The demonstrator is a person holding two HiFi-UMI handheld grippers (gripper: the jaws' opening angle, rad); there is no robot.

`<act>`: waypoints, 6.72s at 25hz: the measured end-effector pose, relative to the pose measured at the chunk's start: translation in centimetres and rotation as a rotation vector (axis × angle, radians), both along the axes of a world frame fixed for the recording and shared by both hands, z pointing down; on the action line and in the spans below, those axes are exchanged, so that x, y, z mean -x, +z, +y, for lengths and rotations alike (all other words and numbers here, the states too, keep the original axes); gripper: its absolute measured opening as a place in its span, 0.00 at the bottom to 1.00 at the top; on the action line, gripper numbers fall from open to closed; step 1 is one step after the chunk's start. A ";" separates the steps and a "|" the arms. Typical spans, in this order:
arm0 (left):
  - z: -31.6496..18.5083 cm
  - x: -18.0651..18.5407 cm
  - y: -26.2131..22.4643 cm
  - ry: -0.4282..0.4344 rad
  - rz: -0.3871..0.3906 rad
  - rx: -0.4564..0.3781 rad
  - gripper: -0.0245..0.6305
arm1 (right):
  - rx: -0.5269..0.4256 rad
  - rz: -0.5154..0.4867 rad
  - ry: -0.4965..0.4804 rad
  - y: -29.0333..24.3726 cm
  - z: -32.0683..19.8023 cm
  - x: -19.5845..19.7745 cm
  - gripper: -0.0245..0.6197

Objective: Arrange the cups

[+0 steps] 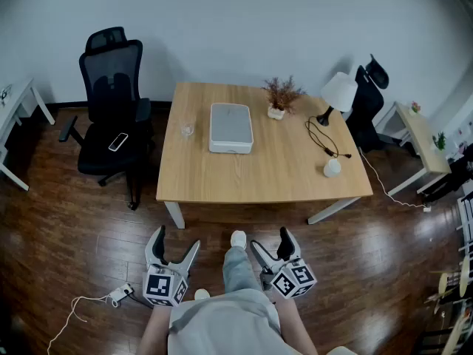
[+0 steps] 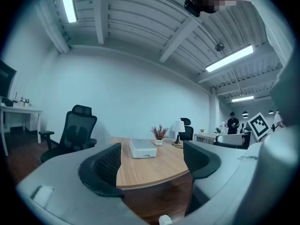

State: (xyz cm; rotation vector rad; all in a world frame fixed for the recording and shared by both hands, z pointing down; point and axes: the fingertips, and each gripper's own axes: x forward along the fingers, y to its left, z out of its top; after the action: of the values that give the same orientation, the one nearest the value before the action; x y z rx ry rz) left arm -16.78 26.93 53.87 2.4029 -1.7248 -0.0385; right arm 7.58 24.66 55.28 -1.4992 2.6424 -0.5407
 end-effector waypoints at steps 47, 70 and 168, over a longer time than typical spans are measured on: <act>-39.8 1.2 -4.8 -0.052 -0.097 -0.056 0.60 | -0.168 -0.056 -0.119 -7.3 -41.7 2.6 0.82; -34.6 11.4 17.4 0.024 -0.188 0.482 0.94 | -0.097 0.029 -0.100 -4.8 -39.8 3.2 0.82; -56.0 -9.0 8.3 0.246 -0.345 0.440 0.66 | -0.048 -0.033 0.024 -3.3 -37.0 -5.2 0.82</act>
State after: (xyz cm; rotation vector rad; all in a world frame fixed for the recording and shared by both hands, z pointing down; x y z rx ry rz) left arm -7.75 -29.03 62.18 2.3468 -1.3505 0.7458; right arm 12.82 -12.36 52.01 -1.4940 2.5900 -0.4925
